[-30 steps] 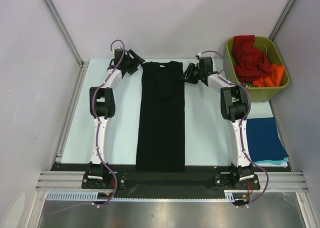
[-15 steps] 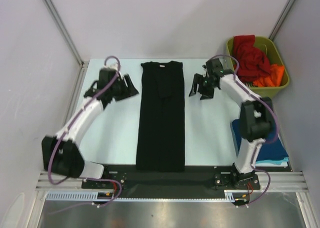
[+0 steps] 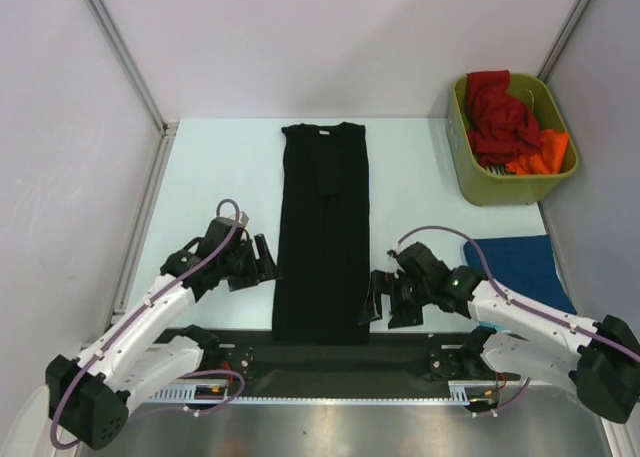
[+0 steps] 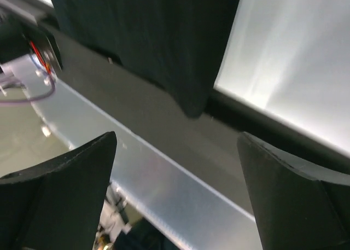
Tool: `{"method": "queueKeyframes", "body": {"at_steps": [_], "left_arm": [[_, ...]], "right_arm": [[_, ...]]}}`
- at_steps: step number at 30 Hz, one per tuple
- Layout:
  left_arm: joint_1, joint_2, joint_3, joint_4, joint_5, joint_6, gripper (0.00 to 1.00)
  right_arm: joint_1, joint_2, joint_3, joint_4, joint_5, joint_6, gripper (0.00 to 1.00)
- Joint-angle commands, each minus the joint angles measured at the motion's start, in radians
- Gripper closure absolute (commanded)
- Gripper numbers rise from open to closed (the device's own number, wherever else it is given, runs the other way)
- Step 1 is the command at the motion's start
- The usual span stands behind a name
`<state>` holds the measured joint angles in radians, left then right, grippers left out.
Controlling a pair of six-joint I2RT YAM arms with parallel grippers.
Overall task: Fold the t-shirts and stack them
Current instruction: Fold the tshirt
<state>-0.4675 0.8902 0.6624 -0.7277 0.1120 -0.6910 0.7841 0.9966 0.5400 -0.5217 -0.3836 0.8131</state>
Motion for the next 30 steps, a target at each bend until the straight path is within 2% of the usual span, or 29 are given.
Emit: {"method": "queueKeyframes", "body": {"at_steps": [1,2,5,9,10,11,12,13,18,21,26,30], "left_arm": [[-0.011,-0.02,-0.055,-0.081,0.009,-0.197,0.29],[-0.02,-0.071,-0.131,-0.064,0.02,-0.224,0.33],[-0.049,-0.208,-0.245,-0.033,0.018,-0.297,0.37],[-0.053,-0.328,-0.306,-0.039,0.008,-0.306,0.39],[-0.054,-0.341,-0.313,-0.045,0.005,-0.3,0.41],[-0.059,-0.35,-0.325,-0.033,0.012,-0.297,0.5],[-0.063,-0.349,-0.331,-0.024,0.015,-0.304,0.54],[-0.071,-0.34,-0.334,-0.021,0.012,-0.32,0.57],[-0.117,-0.234,-0.38,0.011,0.026,-0.344,0.63],[-0.158,-0.235,-0.385,-0.016,0.008,-0.378,0.6],[-0.201,-0.301,-0.435,-0.03,0.038,-0.443,0.47],[-0.201,-0.274,-0.465,0.04,0.038,-0.443,0.47]], "right_arm": [[0.088,-0.042,-0.029,0.128,0.074,0.189,0.0],[0.121,-0.038,-0.025,0.115,0.093,0.192,0.0],[0.135,-0.033,-0.041,0.089,0.134,0.231,0.0],[0.112,-0.097,-0.17,0.195,0.116,0.302,0.0],[0.11,-0.137,-0.213,0.212,0.127,0.314,0.02],[0.106,-0.151,-0.238,0.224,0.129,0.342,0.05],[0.101,-0.164,-0.256,0.233,0.127,0.356,0.09],[0.101,-0.185,-0.271,0.264,0.13,0.365,0.15],[0.103,-0.187,-0.327,0.316,0.114,0.376,0.28],[0.096,-0.13,-0.339,0.394,0.097,0.379,0.3],[0.106,0.029,-0.334,0.511,0.081,0.365,0.3],[0.109,0.062,-0.336,0.583,0.072,0.385,0.4]]}}
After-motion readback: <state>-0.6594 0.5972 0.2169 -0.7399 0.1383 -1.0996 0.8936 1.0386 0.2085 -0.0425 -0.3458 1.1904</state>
